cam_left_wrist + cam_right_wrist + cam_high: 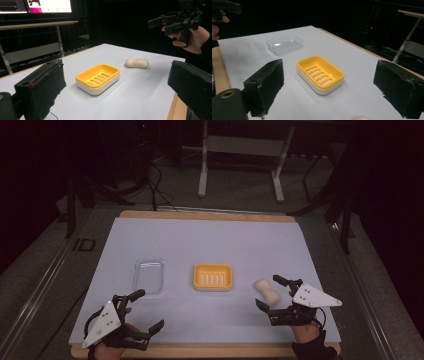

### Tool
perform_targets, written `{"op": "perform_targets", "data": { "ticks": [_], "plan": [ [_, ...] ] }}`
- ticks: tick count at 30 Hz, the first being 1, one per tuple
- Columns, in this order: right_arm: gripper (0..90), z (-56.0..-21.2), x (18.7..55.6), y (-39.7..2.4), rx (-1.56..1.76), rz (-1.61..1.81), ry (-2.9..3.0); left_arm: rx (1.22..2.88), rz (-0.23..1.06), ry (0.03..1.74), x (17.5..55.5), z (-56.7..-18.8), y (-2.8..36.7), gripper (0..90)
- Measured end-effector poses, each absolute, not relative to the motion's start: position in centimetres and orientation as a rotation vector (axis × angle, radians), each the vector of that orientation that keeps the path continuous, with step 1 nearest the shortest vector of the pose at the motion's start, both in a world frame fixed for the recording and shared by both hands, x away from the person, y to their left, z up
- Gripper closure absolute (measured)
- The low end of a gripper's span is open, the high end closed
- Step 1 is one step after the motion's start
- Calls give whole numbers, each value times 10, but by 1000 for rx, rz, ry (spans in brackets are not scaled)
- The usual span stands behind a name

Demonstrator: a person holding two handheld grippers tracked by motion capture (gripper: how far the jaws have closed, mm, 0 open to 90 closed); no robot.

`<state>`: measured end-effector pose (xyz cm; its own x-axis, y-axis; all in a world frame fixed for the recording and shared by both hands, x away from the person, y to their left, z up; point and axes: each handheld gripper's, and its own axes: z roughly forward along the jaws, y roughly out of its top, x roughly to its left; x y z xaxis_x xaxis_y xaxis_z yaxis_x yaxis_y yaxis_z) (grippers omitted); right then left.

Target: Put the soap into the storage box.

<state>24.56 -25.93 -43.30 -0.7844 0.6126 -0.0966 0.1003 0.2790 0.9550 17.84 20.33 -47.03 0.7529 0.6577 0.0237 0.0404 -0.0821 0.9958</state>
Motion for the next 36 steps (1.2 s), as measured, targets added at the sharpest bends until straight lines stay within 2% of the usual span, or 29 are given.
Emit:
{"op": "perform_targets", "data": {
  "ticks": [11,23,36],
  "plan": [
    [94,-437,256,-256,712,1420,2135,1595,547,569,180,-472,200,12],
    [97,-421,270,-258,609,1362,2329,1618,548,564,180,-473,198,11],
    [98,-429,280,-248,561,1042,2630,1635,546,566,180,-474,197,12]
  ]
}}
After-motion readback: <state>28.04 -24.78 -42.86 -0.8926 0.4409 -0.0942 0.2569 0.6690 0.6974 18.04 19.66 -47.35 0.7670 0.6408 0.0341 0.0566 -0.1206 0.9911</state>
